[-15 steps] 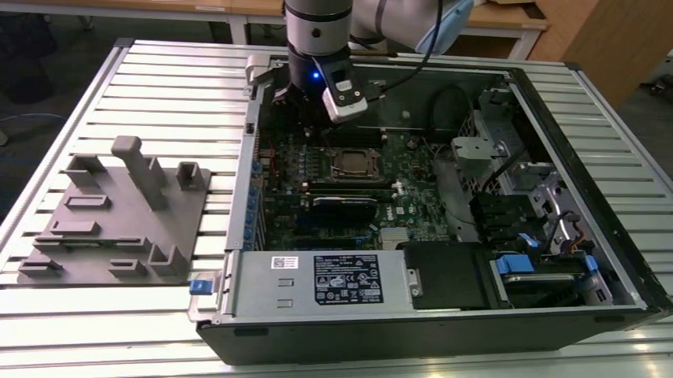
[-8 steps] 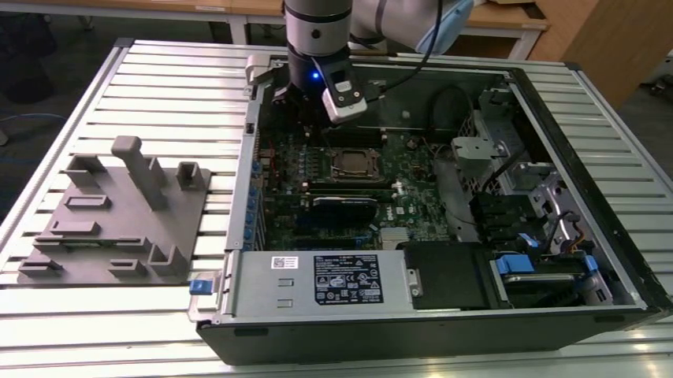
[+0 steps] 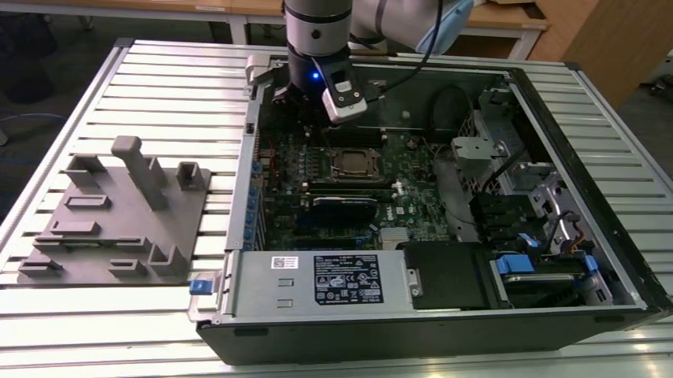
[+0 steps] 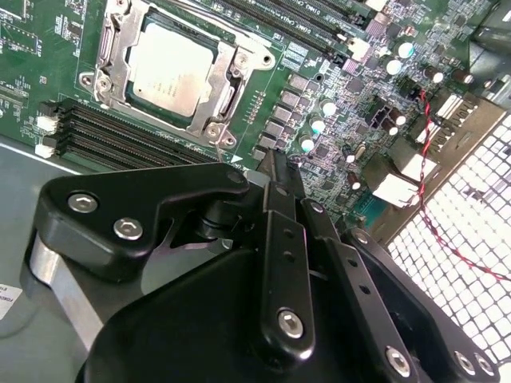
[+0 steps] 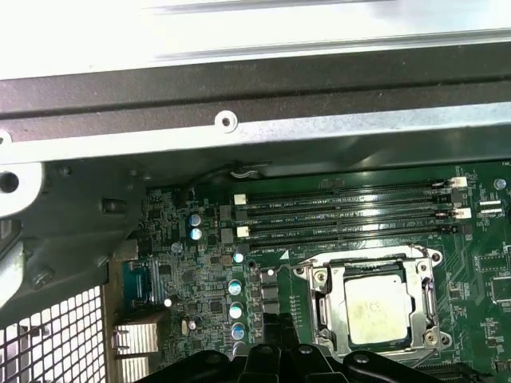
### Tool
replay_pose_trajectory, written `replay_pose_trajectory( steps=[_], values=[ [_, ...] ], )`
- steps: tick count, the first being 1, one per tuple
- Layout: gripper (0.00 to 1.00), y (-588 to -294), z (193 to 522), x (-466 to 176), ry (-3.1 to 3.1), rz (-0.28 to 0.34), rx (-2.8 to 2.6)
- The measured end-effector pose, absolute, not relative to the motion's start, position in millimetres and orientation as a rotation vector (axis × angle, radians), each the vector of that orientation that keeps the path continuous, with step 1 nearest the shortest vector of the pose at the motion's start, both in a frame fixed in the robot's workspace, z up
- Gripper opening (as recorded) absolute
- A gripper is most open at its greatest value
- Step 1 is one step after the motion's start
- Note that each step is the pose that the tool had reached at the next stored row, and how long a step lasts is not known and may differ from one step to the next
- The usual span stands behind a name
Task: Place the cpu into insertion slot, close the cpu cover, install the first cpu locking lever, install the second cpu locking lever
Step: 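Install the first cpu locking lever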
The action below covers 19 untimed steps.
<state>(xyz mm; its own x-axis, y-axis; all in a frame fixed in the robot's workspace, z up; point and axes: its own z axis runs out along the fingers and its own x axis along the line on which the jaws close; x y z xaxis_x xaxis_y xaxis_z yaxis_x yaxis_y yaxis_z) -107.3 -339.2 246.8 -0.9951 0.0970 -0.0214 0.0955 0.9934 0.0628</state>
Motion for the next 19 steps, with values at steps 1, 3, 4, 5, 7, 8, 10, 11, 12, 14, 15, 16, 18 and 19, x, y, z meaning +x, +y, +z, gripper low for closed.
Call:
replay_pose_trajectory(
  steps=[1,3,4,5,7,8,10,11,12,14,15,16,18,19],
  values=[
    [0.1,-339.2,246.7,-107.2,3.115,0.096,0.15],
    [0.1,-339.2,246.7,-107.0,3.133,0.095,0.152],
    [0.1,-339.2,246.7,-106.9,3.139,0.095,0.153],
    [0.1,-339.2,246.8,-107.0,3.141,0.095,0.153],
    [0.1,-339.2,246.7,-107.0,3.141,0.095,0.153],
    [0.1,-339.2,246.7,-107.0,3.142,0.095,0.153],
    [0.1,-339.1,246.5,-106.8,3.15,0.095,0.153],
    [0.1,-339.2,246.6,-106.8,3.161,0.094,0.155],
    [0.1,-339.2,246.7,-106.8,3.162,0.094,0.155],
    [0.1,-339.2,246.6,-106.8,3.162,0.094,0.155],
    [0.1,-339.2,246.6,-106.8,3.162,0.094,0.155],
    [0.1,-339.2,246.6,-106.8,3.162,0.094,0.155],
    [0.1,-339.2,246.6,-106.8,3.163,0.094,0.155],
    [0.1,-339.2,246.5,-106.7,3.165,0.094,0.155]
  ],
)
